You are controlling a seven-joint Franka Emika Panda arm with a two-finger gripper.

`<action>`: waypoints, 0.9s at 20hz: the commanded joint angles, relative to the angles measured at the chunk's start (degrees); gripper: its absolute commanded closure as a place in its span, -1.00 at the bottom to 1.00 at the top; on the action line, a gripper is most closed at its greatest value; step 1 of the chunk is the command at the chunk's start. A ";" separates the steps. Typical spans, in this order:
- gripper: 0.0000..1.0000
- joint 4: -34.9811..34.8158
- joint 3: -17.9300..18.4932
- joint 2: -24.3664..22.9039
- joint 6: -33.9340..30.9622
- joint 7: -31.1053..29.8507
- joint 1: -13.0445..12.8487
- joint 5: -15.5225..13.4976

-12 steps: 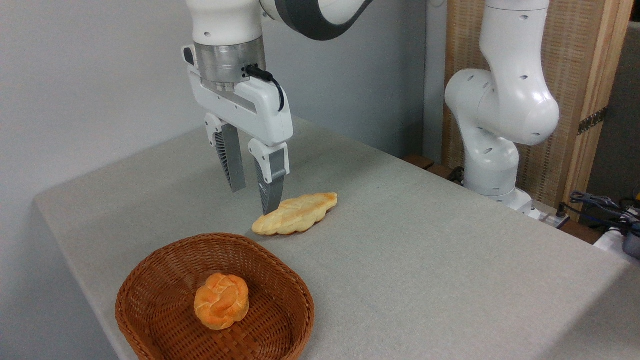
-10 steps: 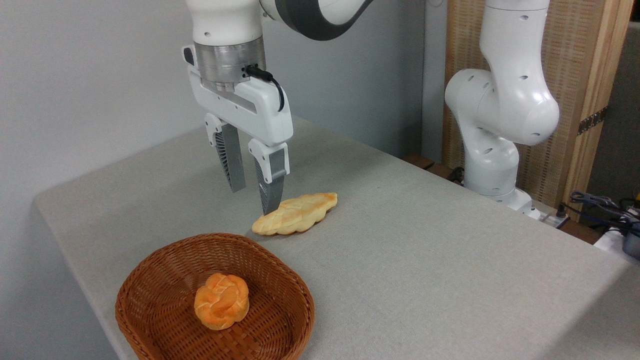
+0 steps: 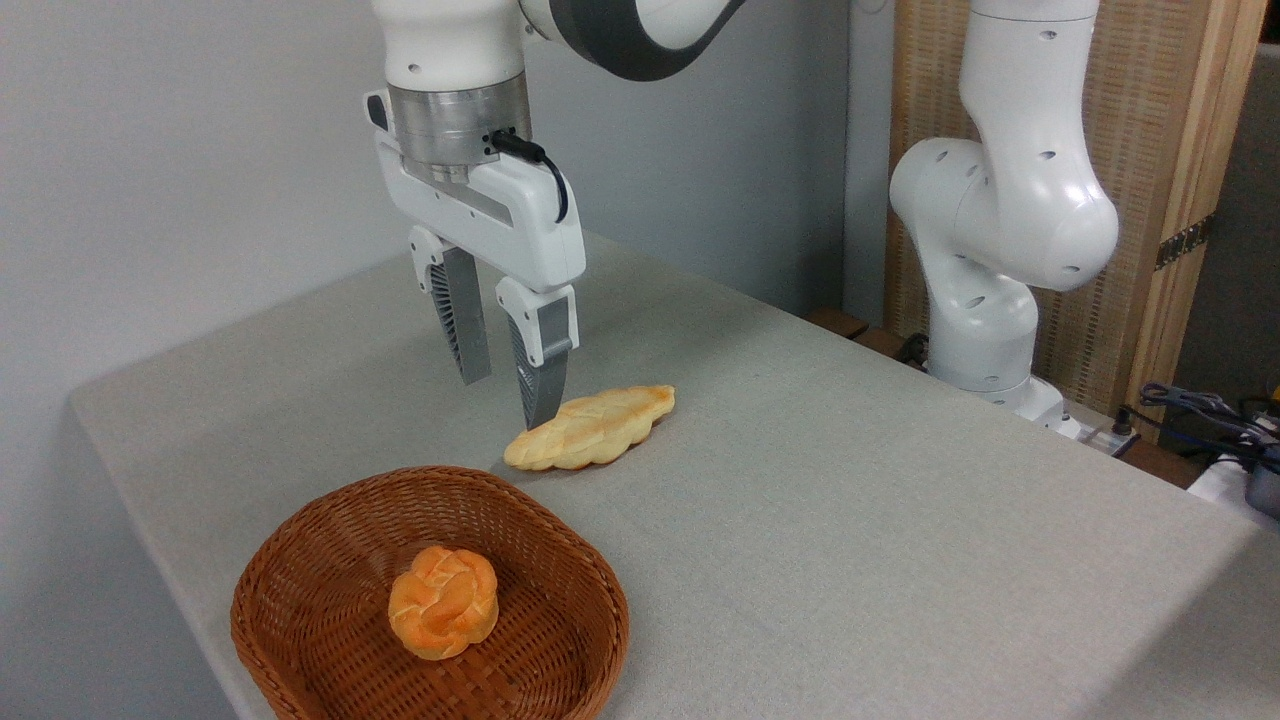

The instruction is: Put bread into the basket

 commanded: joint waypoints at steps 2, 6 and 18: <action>-1.00 0.98 0.17 0.14 -1.59 -1.04 -0.65 -0.19; -1.00 0.10 -0.35 -0.21 -2.11 -0.95 -1.09 -0.27; -1.00 -11.67 -0.45 -0.39 -1.24 0.01 -9.25 -0.45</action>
